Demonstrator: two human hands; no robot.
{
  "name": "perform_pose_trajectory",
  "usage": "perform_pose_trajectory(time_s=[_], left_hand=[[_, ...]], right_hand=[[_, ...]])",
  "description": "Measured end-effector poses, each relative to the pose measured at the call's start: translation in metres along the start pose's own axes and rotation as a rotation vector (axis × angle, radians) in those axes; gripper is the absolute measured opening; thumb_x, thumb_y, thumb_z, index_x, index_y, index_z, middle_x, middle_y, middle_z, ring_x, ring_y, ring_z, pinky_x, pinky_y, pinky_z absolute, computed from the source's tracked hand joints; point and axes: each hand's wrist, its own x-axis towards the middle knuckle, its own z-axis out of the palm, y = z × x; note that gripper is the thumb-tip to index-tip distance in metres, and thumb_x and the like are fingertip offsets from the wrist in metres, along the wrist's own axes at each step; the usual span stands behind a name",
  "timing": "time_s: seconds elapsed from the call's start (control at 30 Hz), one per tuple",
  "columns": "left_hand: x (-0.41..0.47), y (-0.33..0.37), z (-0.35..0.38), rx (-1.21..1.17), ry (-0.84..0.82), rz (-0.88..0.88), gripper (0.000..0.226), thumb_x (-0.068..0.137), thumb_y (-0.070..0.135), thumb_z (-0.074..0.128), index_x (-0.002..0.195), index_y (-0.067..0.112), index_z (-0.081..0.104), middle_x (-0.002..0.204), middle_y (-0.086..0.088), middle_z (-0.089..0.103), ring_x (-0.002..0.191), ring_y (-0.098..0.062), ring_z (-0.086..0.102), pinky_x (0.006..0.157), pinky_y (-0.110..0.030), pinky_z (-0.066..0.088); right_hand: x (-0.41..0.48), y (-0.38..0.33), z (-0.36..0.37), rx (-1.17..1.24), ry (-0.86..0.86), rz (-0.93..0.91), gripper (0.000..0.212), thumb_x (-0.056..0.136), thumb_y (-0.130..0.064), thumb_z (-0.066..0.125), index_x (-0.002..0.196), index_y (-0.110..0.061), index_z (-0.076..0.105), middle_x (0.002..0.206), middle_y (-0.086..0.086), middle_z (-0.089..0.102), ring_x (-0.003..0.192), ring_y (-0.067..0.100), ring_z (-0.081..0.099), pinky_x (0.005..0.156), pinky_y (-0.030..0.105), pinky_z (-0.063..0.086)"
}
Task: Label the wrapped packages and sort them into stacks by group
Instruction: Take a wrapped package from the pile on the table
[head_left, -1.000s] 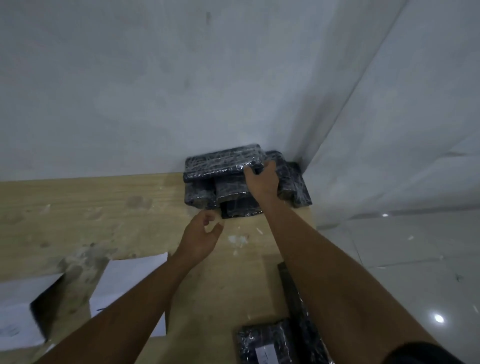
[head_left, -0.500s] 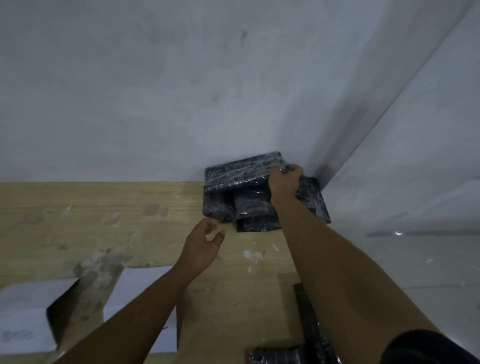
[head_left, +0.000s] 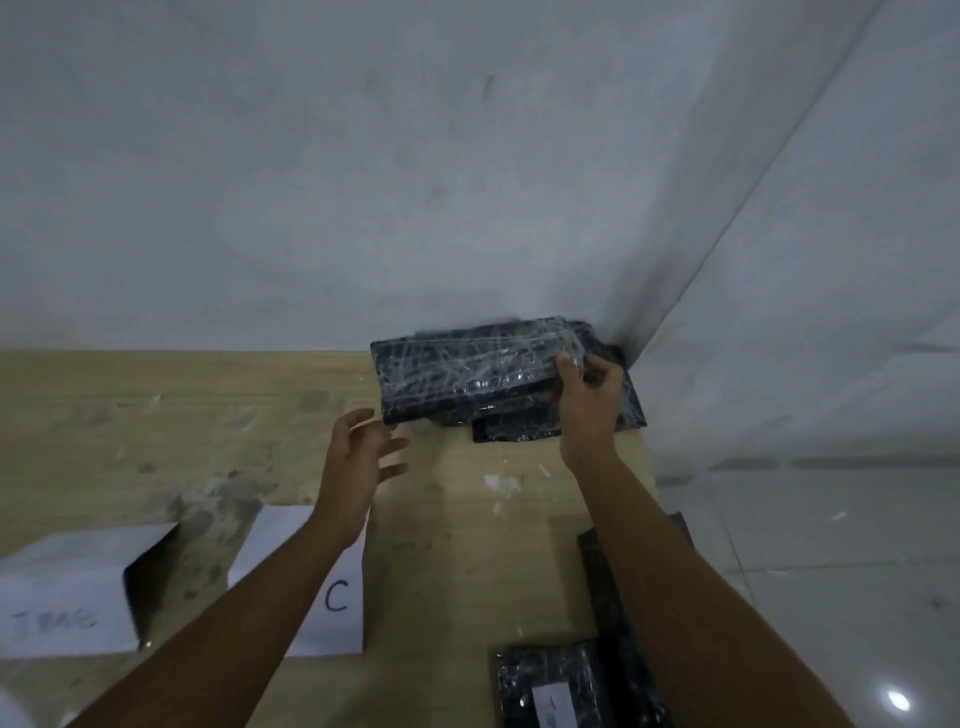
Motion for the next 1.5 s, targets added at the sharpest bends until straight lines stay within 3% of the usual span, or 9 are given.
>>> perform_pose_trajectory(time_s=[0.17,0.4,0.6,0.77,0.87,0.97,1.2,1.3,1.5], left_hand=[[-0.031,-0.015,-0.031,-0.221,0.029,-0.072,0.025,0.100,0.029,0.042,0.119,0.016,0.052,0.107,-0.005,0.061,0.090,-0.024,0.060,0.077,-0.044,0.052],[-0.090,-0.075,-0.083,0.508,-0.121,-0.053,0.024,0.090,0.043,0.058,0.098,0.022,0.066,0.093,-0.002,0.068,0.086,-0.021,0.066,0.070,-0.037,0.055],[-0.133,-0.134,-0.117,0.680,-0.221,-0.195,0.030,0.081,0.043,0.069,0.092,0.016,0.071,0.088,0.000,0.073,0.081,-0.011,0.070,0.067,-0.032,0.059],[-0.149,-0.159,-0.121,0.851,-0.169,-0.158,0.024,0.085,0.046,0.065,0.099,0.027,0.060,0.092,0.012,0.063,0.085,-0.002,0.060,0.069,-0.010,0.044],[-0.153,-0.172,-0.115,0.879,-0.137,-0.115,0.025,0.088,0.043,0.063,0.100,0.021,0.065,0.093,0.006,0.066,0.087,-0.010,0.062,0.080,-0.026,0.051],[-0.154,-0.177,-0.108,0.989,-0.108,-0.065,0.034,0.093,0.035,0.058,0.114,0.009,0.066,0.106,-0.006,0.062,0.093,-0.015,0.056,0.078,-0.022,0.038],[-0.151,-0.173,-0.110,0.916,-0.073,-0.133,0.027,0.091,0.029,0.061,0.112,0.013,0.062,0.103,0.000,0.060,0.091,-0.012,0.054,0.077,-0.023,0.041],[-0.148,-0.165,-0.123,0.840,-0.001,-0.159,0.031,0.090,0.024,0.062,0.120,0.016,0.058,0.102,0.003,0.059,0.092,-0.012,0.056,0.069,-0.016,0.039],[-0.153,-0.152,-0.166,0.781,0.132,-0.048,0.020,0.090,0.019,0.063,0.109,0.013,0.063,0.095,0.002,0.063,0.091,-0.015,0.061,0.078,-0.022,0.042]], right_hand=[[-0.046,0.030,-0.036,-0.074,-0.086,0.027,0.026,0.091,-0.021,0.065,0.106,-0.015,0.046,0.097,0.004,0.065,0.083,0.015,0.069,0.072,0.036,0.059],[-0.095,0.086,-0.065,-0.293,-0.379,0.192,0.019,0.091,-0.023,0.064,0.102,-0.023,0.049,0.104,0.008,0.068,0.089,0.022,0.069,0.072,0.037,0.058],[-0.119,0.131,-0.070,-0.621,-0.530,0.222,0.026,0.089,-0.031,0.066,0.112,-0.028,0.057,0.105,0.009,0.071,0.087,0.019,0.069,0.079,0.040,0.059],[-0.134,0.152,-0.066,-0.837,-0.532,0.203,0.050,0.091,-0.028,0.064,0.138,-0.018,0.049,0.136,0.006,0.055,0.118,0.024,0.056,0.099,0.032,0.046],[-0.140,0.156,-0.063,-0.891,-0.520,0.165,0.056,0.092,-0.023,0.063,0.143,-0.015,0.043,0.143,0.005,0.049,0.126,0.024,0.050,0.102,0.027,0.039],[-0.144,0.157,-0.059,-0.972,-0.511,0.093,0.056,0.094,-0.018,0.059,0.146,-0.014,0.038,0.140,0.009,0.052,0.122,0.026,0.051,0.098,0.027,0.041],[-0.149,0.173,-0.064,-1.026,-0.469,-0.020,0.051,0.086,-0.032,0.059,0.132,-0.010,0.051,0.129,0.008,0.058,0.120,0.031,0.053,0.100,0.041,0.046],[-0.162,0.177,-0.063,-1.086,-0.449,-0.140,0.035,0.087,-0.020,0.061,0.120,-0.008,0.057,0.117,0.011,0.059,0.111,0.029,0.053,0.094,0.031,0.044],[-0.204,0.175,-0.046,-1.301,-0.332,-0.358,0.036,0.086,-0.027,0.060,0.120,-0.017,0.054,0.137,0.006,0.044,0.125,0.029,0.039,0.099,0.050,0.034]])
